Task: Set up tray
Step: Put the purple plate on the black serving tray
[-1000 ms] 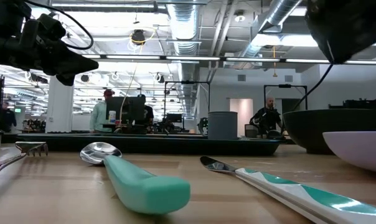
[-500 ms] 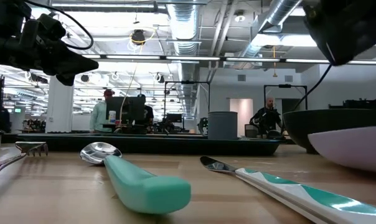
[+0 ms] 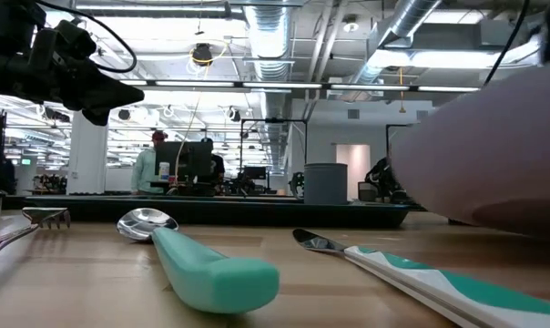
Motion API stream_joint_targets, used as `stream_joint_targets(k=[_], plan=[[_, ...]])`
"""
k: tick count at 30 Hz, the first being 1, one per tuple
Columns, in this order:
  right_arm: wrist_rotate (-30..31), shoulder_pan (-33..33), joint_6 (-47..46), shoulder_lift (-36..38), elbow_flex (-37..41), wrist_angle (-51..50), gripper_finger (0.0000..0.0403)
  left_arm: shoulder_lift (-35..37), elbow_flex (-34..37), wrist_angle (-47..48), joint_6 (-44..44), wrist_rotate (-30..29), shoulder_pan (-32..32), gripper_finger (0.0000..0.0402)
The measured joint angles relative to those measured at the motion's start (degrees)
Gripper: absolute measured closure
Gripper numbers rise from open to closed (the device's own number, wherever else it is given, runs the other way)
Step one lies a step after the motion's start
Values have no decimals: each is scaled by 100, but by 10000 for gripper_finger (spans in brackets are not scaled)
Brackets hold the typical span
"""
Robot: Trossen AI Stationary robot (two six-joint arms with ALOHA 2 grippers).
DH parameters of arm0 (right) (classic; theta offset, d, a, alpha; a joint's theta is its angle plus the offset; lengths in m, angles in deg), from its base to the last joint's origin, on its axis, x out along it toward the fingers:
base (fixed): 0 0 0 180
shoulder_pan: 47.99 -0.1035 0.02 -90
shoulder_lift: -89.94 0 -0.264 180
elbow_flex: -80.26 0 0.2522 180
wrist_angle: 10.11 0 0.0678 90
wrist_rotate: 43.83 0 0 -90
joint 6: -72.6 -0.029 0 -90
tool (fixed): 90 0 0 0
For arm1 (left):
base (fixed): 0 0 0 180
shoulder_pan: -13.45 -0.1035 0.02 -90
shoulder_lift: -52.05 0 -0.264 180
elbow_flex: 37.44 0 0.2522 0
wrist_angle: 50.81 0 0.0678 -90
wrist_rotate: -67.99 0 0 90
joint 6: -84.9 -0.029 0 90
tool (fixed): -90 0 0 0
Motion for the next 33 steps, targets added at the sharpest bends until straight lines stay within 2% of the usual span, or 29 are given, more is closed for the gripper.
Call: stream_joint_targets(k=[6, 14, 23, 33], plan=[[5, -35, 1140, -1, -247, -98, 402, -1, 0, 0, 0, 0, -2, 401], [30, -249, 2156, -4, -689, -274, 403, 0, -1, 0, 0, -2, -1, 401], [1005, -469, 2421, -6, -1306, -1938, 402, 0, 0, 0, 0, -2, -2, 401], [1722, -504, 3339, -6, -2184, -2466, 402, 0, -2, 0, 0, 0, 0, 401]])
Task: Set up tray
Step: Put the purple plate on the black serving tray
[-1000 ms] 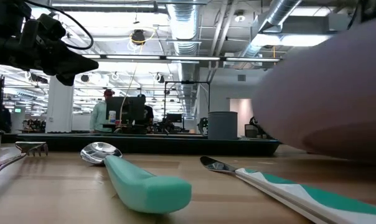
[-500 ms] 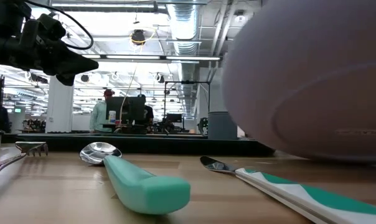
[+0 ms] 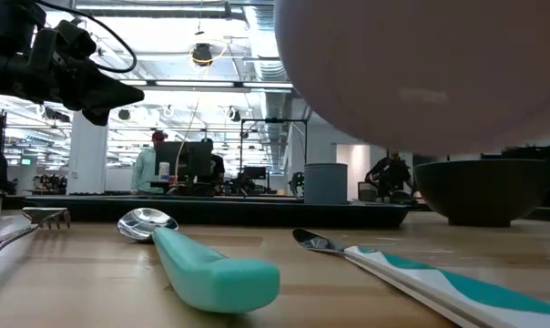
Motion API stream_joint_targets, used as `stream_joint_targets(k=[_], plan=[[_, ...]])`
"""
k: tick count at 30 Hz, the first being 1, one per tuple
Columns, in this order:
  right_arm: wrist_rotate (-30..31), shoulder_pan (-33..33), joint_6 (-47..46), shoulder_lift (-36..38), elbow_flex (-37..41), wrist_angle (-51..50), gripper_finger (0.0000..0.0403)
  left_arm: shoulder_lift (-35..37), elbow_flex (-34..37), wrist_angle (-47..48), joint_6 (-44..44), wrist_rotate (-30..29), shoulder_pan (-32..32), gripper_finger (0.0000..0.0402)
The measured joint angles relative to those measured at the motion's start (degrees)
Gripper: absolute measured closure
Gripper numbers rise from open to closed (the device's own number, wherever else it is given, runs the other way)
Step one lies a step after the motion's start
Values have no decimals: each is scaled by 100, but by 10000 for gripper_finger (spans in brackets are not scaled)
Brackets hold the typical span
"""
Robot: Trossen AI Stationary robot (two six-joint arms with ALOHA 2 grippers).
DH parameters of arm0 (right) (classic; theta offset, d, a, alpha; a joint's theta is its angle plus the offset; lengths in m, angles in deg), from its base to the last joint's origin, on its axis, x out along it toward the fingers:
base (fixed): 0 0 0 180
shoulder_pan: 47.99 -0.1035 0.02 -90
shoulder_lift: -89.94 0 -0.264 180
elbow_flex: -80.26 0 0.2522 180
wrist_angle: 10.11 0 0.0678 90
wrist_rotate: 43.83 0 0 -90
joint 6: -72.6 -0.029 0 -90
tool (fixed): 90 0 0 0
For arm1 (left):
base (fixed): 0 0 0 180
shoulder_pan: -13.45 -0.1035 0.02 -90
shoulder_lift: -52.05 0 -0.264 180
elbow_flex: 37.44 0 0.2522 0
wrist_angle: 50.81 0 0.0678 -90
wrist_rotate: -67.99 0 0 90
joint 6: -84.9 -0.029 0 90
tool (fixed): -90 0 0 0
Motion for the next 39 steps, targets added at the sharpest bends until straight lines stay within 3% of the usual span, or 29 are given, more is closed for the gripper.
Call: stream_joint_targets(k=[6, 17, 26, 31, 39], plan=[[247, 372, 956, 0, -57, -391, 402, 0, 0, 0, 0, -1, -1, 401], [272, 1904, 2472, 0, 50, 314, 402, -1, 2, 0, 0, -2, -1, 401], [-77, 2924, 2406, -230, 58, 609, 402, 0, 1, 2, 0, 0, -1, 401], [-410, 3055, 2452, -776, 56, 772, 403, 0, 0, 0, 0, 11, 0, 401], [-356, 3295, 1966, -1406, -6, 1016, 403, -76, 2, -44, 2, -11, 2, 401]])
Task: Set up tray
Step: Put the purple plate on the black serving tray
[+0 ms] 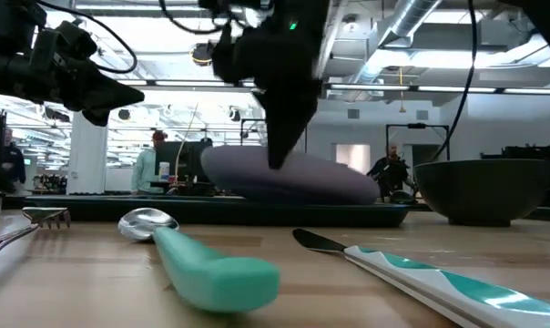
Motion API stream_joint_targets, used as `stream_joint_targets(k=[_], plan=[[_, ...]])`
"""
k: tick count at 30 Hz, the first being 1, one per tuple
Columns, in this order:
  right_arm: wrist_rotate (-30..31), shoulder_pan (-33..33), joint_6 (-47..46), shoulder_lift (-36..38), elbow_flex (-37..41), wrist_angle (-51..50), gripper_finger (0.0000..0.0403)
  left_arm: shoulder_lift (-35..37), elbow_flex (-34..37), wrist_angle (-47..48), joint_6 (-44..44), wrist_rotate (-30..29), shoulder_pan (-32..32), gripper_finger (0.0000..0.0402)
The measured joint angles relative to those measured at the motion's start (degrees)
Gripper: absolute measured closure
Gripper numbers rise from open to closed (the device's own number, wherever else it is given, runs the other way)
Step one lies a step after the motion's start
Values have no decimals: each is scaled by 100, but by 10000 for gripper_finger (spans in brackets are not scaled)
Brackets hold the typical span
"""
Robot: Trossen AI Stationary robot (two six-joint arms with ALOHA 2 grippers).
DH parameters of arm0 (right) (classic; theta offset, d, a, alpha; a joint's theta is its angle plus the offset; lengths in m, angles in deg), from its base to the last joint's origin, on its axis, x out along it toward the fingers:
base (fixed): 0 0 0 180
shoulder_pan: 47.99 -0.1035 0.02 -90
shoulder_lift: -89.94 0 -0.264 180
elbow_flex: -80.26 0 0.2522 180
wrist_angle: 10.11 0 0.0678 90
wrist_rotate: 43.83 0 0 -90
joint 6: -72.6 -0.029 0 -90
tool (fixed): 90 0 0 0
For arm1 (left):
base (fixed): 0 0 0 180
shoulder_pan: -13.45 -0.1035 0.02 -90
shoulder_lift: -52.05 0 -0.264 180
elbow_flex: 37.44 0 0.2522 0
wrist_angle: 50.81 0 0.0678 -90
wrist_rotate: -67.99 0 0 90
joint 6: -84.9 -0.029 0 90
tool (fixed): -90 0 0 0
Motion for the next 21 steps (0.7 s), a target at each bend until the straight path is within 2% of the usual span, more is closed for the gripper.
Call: stream_joint_targets(k=[4, 12, 17, 21], plan=[[-10, 153, -306, -99, 2, 58, 403, -44, 0, 39, 0, 2, 2, 401], [-665, 342, -705, -155, -7, 73, 403, -62, 0, 42, 0, 9, 2, 401], [-853, 343, -784, -159, -5, -4, 402, -62, -1, 42, 0, 9, 2, 401], [-957, 348, -947, -160, -5, 6, 379, -62, -2, 42, 0, 9, 2, 401]])
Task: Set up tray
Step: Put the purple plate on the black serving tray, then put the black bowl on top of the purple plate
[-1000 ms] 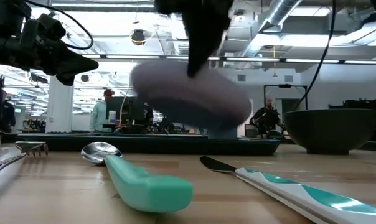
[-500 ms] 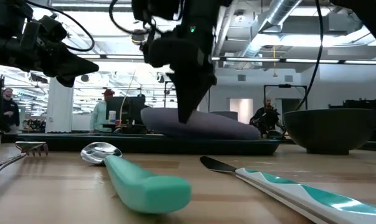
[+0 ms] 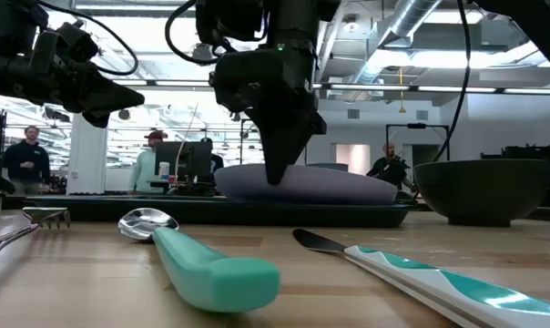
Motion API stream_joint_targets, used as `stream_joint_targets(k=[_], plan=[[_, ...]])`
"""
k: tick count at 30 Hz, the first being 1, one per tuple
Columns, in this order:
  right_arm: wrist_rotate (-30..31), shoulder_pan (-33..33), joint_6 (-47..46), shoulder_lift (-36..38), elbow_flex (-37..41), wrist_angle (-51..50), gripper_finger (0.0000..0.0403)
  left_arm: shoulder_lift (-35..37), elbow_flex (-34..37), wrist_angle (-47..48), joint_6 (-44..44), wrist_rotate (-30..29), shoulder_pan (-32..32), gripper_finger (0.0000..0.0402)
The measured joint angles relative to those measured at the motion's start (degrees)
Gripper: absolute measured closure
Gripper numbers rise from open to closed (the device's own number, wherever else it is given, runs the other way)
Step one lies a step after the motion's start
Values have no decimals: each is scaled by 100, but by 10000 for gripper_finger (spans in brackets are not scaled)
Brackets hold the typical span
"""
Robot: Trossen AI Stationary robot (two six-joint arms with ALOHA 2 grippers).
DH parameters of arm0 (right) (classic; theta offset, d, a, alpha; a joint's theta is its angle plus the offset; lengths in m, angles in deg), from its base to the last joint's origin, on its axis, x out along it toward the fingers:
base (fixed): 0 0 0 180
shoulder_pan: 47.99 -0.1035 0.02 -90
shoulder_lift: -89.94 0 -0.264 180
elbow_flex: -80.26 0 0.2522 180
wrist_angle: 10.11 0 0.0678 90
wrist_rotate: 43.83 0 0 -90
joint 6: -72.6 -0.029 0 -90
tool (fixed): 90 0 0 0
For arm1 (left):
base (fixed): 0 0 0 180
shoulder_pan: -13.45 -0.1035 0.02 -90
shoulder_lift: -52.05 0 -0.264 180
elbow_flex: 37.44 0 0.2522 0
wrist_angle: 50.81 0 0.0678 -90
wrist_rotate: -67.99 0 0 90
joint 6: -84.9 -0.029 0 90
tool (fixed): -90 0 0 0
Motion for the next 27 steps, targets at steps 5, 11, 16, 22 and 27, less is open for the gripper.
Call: stream_joint_targets(k=[5, 11, 16, 22, 27], plan=[[-62, 0, -107, -14, 7, 1, 325, 0, 1, 0, 0, 0, 0, 401], [-32, 49, -209, 50, 7, 23, 266, 0, 2, 2, 0, 0, 0, 401], [20, 121, -538, 534, 11, 3, 238, 0, 2, 2, 0, 0, 0, 401], [601, 113, -1915, 1400, 7, -736, 239, 0, 2, 2, 0, 0, 0, 401], [1641, -182, -3006, 1816, 20, -2340, 250, 0, 1, 2, 0, 2, 0, 401]])
